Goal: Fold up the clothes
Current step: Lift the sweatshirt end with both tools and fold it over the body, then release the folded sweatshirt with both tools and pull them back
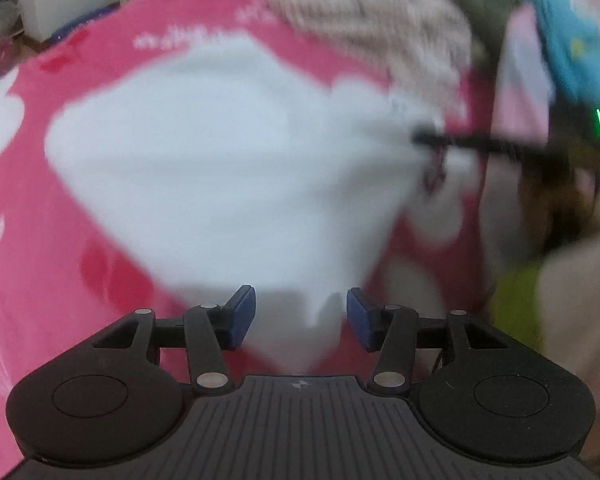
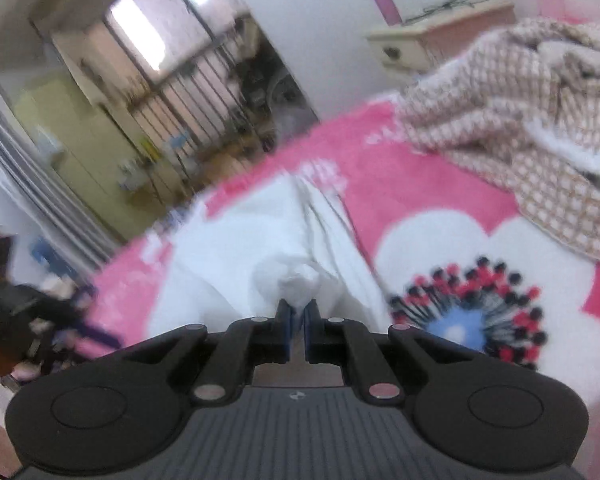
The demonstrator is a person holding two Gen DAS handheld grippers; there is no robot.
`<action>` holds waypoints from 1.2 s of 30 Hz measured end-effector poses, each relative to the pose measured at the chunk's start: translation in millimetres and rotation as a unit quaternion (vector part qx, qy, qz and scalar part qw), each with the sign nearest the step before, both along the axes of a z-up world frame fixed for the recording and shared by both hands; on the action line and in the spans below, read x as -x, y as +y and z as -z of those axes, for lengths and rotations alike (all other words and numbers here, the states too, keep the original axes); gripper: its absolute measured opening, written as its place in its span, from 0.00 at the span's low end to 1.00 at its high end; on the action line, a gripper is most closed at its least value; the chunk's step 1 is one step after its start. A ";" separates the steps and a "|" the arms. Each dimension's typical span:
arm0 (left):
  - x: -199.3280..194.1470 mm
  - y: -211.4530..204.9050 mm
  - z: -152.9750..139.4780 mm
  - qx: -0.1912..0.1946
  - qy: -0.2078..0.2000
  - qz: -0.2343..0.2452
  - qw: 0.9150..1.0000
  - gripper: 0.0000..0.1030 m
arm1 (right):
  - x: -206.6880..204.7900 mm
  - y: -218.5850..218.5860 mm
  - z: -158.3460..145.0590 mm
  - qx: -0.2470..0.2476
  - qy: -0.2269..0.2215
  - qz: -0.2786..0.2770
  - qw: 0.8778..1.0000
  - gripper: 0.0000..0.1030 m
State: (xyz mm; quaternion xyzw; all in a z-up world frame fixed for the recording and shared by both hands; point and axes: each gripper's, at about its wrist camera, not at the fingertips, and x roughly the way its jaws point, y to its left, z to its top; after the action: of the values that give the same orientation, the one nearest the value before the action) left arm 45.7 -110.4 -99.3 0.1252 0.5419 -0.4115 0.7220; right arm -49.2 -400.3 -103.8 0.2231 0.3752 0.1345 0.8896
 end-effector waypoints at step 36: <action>50.6 -14.2 41.0 -0.009 -0.136 0.013 0.991 0.50 | -87.6 25.3 -19.5 0.125 0.034 -0.097 0.987 0.28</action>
State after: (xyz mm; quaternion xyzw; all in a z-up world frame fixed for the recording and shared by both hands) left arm -4.9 -124.6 -140.2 0.1941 0.4405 -0.3952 0.7824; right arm 38.4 -374.9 -84.3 0.0769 0.4386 0.1641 0.8802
